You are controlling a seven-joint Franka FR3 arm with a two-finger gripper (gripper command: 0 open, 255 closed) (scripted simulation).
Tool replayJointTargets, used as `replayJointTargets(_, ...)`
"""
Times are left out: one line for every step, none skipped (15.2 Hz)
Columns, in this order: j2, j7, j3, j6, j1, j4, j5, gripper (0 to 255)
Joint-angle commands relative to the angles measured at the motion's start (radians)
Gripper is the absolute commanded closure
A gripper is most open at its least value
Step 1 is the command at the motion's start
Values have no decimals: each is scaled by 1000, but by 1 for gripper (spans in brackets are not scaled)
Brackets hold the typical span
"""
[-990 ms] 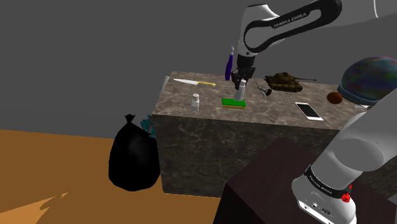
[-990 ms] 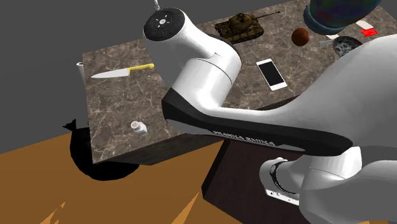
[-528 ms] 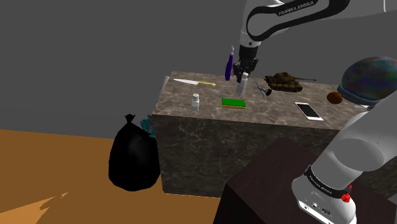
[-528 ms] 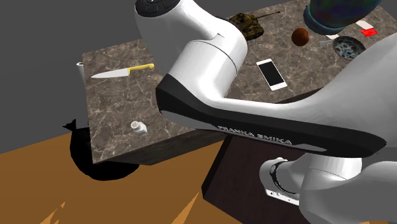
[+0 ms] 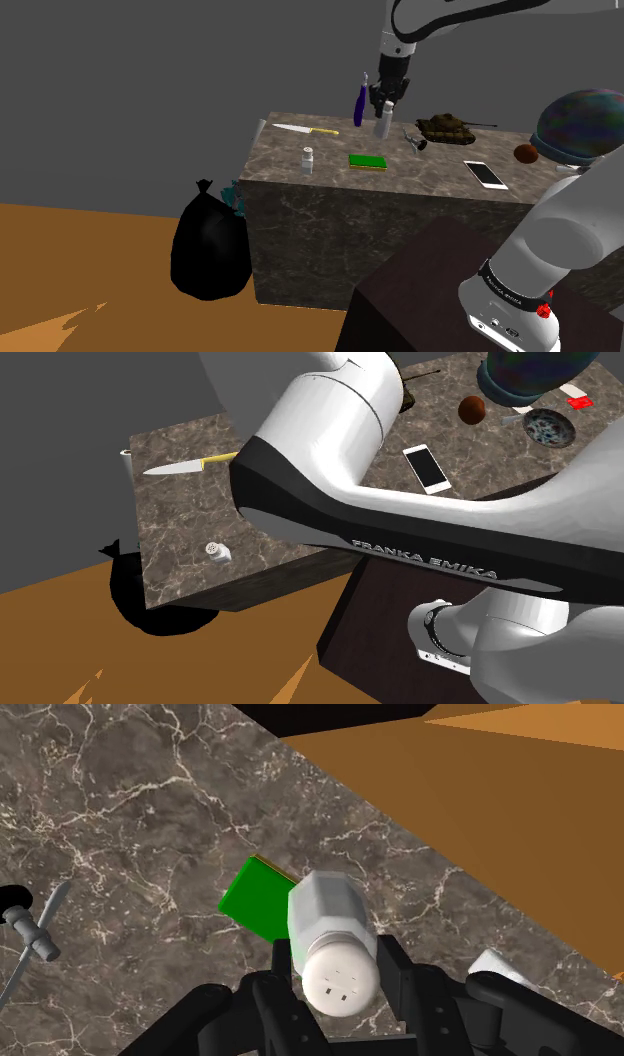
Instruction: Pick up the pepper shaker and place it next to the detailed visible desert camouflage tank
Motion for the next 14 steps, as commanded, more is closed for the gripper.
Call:
replayJointTargets(-2,-3,0,-30,0,28,1,255)
replayJointTargets(-3,-4,0,-43,0,40,1,255)
replayJointTargets(-3,-5,1,-56,0,53,2,255)
replayJointTargets(-3,-7,1,-70,0,66,2,255)
replayJointTargets(-3,-8,1,-83,0,80,3,255)
replayJointTargets(-3,-9,1,-96,1,93,3,255)
replayJointTargets(-3,-10,1,-110,1,107,3,255)
replayJointTargets(-3,-11,2,-119,1,117,3,255)
replayJointTargets(-14,-34,-13,-116,-9,105,-1,255)
replayJointTargets(-25,-57,-28,-114,-18,94,-5,255)
replayJointTargets(-34,-80,-44,-111,-28,85,-10,255)
replayJointTargets(-43,-103,-59,-109,-37,76,-15,255)
replayJointTargets(-50,-126,-75,-106,-47,69,-19,255)
replayJointTargets(-57,-150,-91,-104,-56,63,-25,255)
